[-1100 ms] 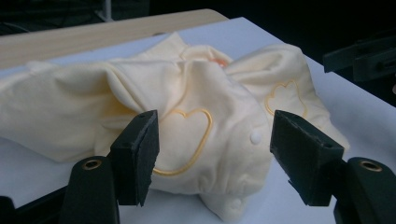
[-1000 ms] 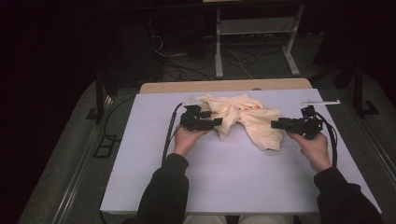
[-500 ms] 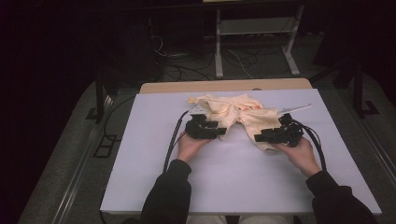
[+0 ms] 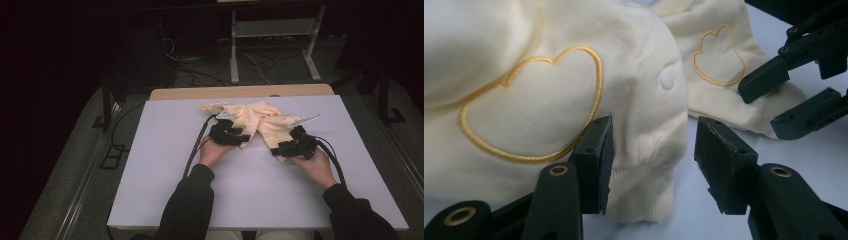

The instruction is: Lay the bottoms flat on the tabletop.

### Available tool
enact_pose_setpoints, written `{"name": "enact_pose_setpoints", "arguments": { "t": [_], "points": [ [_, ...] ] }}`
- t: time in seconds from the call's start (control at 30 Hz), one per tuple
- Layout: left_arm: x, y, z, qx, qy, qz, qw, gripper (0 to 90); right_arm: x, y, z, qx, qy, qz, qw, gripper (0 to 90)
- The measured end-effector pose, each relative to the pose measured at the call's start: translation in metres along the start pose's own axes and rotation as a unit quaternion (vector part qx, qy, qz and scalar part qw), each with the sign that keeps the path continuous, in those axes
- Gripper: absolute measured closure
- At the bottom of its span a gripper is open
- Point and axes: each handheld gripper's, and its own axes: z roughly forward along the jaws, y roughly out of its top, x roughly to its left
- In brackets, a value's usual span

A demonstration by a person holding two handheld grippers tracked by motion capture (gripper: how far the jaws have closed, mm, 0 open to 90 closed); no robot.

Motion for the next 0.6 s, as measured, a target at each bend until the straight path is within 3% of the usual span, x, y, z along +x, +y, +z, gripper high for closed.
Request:
{"name": "enact_pose_setpoints", "arguments": {
  "t": [0.17, 0.27, 0.4, 0.53, 0.6],
  "points": [
    [0.002, 0.003, 0.016, 0.016, 0.012, -0.001, 0.9998, 48.7, -0.002, -0.001, 0.003, 0.005, -0.015, 0.004, 0.9999, 47.5],
    [0.002, 0.002, 0.024, 0.020, 0.020, -0.001, 0.9996, 49.1, 0.003, -0.002, 0.006, 0.001, -0.042, -0.024, 0.9988, 52.0],
    [0.000, 0.001, 0.028, 0.017, 0.030, 0.002, 0.9994, 49.2, 0.012, -0.002, 0.009, 0.009, -0.083, -0.063, 0.9945, 56.5],
    [-0.005, 0.002, 0.030, 0.026, 0.051, 0.027, 0.9980, 51.6, 0.018, -0.002, 0.012, 0.011, -0.113, -0.079, 0.9903, 64.6],
    [-0.007, 0.003, 0.031, 0.032, 0.060, 0.034, 0.9971, 54.2, 0.017, -0.002, 0.012, 0.011, -0.117, -0.078, 0.9901, 67.5]
  ]
}}
